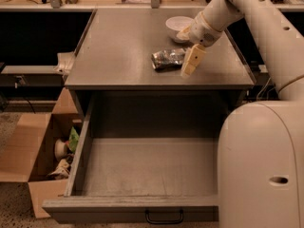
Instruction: Place redbull can into top drawer
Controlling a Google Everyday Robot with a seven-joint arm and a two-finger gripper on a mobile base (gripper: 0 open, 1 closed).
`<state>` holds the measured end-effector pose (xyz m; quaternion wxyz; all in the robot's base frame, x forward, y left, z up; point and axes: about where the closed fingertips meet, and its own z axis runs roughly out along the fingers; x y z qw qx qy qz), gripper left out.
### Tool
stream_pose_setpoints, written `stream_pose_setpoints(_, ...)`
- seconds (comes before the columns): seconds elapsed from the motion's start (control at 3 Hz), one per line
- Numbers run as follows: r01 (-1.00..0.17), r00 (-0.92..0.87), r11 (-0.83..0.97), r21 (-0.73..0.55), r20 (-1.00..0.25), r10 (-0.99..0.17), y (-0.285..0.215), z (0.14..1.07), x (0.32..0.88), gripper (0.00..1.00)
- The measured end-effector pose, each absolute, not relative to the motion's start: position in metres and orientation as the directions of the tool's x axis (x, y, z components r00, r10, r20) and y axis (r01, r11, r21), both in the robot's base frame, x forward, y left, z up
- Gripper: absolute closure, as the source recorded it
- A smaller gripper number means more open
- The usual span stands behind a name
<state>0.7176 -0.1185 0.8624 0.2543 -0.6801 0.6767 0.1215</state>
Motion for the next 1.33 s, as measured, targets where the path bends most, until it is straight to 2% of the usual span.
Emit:
stream_pose_setpoints(0.33, -0.986, 0.049, 0.039, -0.159, -0.512, -0.858, -0.111, 0.851, 0.725, 0.0)
stream_pose_setpoints(0.67, -0.99, 0.042, 0.034, -0.138, -0.514, -0.857, -0.104, 0.84, 0.731, 0.17)
stream_pose_setpoints(1.0, -0.992, 0.039, 0.029, -0.12, -0.523, -0.851, -0.098, 0.832, 0.735, 0.47)
stream_pose_setpoints(1.33, -0.992, 0.041, 0.027, -0.121, -0.526, -0.85, -0.097, 0.835, 0.735, 0.72)
